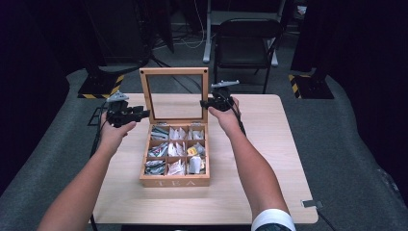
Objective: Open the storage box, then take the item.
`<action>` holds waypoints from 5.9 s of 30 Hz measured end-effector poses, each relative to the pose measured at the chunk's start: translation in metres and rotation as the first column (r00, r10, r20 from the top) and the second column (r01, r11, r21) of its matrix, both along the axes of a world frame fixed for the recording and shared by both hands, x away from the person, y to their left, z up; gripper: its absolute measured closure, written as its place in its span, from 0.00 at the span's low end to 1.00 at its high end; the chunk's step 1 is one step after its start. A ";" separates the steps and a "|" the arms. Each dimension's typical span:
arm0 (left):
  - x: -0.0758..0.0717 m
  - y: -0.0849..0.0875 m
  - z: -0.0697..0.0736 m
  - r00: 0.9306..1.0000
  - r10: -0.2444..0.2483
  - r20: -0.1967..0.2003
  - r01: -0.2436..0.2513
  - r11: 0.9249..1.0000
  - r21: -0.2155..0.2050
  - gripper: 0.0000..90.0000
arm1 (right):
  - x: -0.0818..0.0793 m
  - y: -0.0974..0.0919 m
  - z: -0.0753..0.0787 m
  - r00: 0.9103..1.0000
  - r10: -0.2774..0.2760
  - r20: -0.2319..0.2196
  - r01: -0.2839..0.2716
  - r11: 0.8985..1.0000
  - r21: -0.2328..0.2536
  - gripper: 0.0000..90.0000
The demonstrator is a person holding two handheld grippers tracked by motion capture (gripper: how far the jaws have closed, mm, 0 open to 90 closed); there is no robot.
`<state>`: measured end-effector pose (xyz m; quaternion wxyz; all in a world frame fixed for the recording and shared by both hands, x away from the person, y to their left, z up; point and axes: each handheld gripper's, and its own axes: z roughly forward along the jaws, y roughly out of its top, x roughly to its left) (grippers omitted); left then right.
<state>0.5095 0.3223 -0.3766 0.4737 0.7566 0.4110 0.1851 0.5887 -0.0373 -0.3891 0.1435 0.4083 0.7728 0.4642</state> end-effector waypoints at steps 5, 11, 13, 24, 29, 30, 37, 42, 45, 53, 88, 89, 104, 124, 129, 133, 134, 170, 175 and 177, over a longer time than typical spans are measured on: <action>-0.005 -0.001 -0.002 1.000 -0.009 0.006 0.009 1.000 0.003 0.63 | 0.003 0.000 -0.001 1.000 -0.001 -0.006 0.001 1.000 -0.002 0.72; -0.009 0.005 -0.009 1.000 0.012 -0.018 -0.011 1.000 0.021 0.62 | 0.006 0.001 -0.001 1.000 -0.020 -0.023 0.020 1.000 0.000 0.72; -0.011 0.008 -0.012 1.000 0.022 -0.022 -0.022 1.000 0.014 0.62 | 0.008 0.001 -0.002 1.000 -0.015 -0.019 0.015 1.000 -0.007 0.72; -0.015 0.015 -0.015 0.998 0.039 -0.039 -0.039 0.999 0.004 0.60 | 0.008 0.002 -0.001 0.999 -0.026 -0.032 0.026 1.000 -0.012 0.72; -0.016 0.014 -0.014 0.999 0.037 -0.035 -0.037 0.999 0.008 0.59 | 0.006 0.004 -0.001 0.999 -0.034 -0.040 0.033 0.999 -0.024 0.67; -0.016 0.015 -0.014 0.998 0.037 -0.041 -0.037 0.999 0.003 0.58 | 0.005 0.004 -0.001 0.998 -0.033 -0.045 0.032 0.999 -0.021 0.65; -0.017 0.018 -0.012 0.998 0.045 -0.050 -0.046 0.999 -0.018 0.57 | -0.004 0.003 0.002 0.999 -0.032 -0.034 0.031 0.999 -0.029 0.58; -0.019 0.022 -0.010 0.997 0.052 -0.049 -0.053 0.998 -0.024 0.56 | -0.016 -0.002 0.007 0.997 -0.071 -0.013 0.070 0.996 -0.051 0.56; -0.021 0.025 -0.009 0.997 0.051 -0.058 -0.052 0.998 -0.032 0.56 | -0.025 -0.003 0.007 0.998 -0.061 -0.010 0.061 0.997 -0.056 0.55; -0.026 0.028 -0.007 0.997 0.057 -0.055 -0.059 0.998 -0.031 0.54 | -0.047 -0.003 0.010 1.000 0.002 0.003 -0.002 0.998 -0.065 0.51; -0.070 0.011 -0.016 1.000 0.024 -0.004 -0.024 0.999 0.043 0.54 | -0.144 0.010 -0.024 0.960 0.279 -0.006 -0.276 0.946 -0.170 0.59; -0.070 0.011 -0.017 0.999 0.032 0.005 -0.032 0.999 0.042 0.54 | -0.145 0.010 -0.026 0.959 0.285 0.001 -0.280 0.944 -0.176 0.60; -0.085 0.016 -0.030 0.999 0.043 0.010 -0.043 0.999 0.004 0.55 | -0.165 0.007 -0.038 0.967 0.250 -0.058 -0.254 0.963 -0.091 0.65; -0.096 0.023 -0.048 0.999 0.047 -0.018 -0.047 0.999 0.007 0.54 | -0.166 0.006 -0.054 0.969 0.225 -0.106 -0.232 0.970 -0.069 0.61; -0.100 0.024 -0.047 0.999 0.047 -0.013 -0.047 0.999 0.008 0.53 | -0.168 0.008 -0.055 0.966 0.233 -0.115 -0.243 0.967 -0.075 0.61; -0.102 0.025 -0.047 0.999 0.050 -0.012 -0.050 0.999 0.009 0.54 | -0.168 0.009 -0.055 0.965 0.236 -0.115 -0.245 0.967 -0.074 0.61; -0.103 0.025 -0.047 0.998 0.055 -0.005 -0.055 0.998 0.005 0.54 | -0.168 0.009 -0.055 0.966 0.232 -0.117 -0.242 0.968 -0.073 0.61; -0.101 0.026 -0.048 0.998 0.060 -0.015 -0.060 0.998 0.009 0.52 | -0.178 0.017 -0.057 0.950 0.292 -0.107 -0.301 0.950 -0.080 0.97; -0.101 0.025 -0.048 0.998 0.057 -0.014 -0.056 0.998 0.009 0.52 | -0.179 0.016 -0.056 0.952 0.284 -0.110 -0.292 0.955 -0.060 1.00; -0.101 0.025 -0.048 0.998 0.056 -0.015 -0.056 0.998 0.011 0.52 | -0.180 0.015 -0.054 0.954 0.283 -0.101 -0.289 0.956 -0.052 1.00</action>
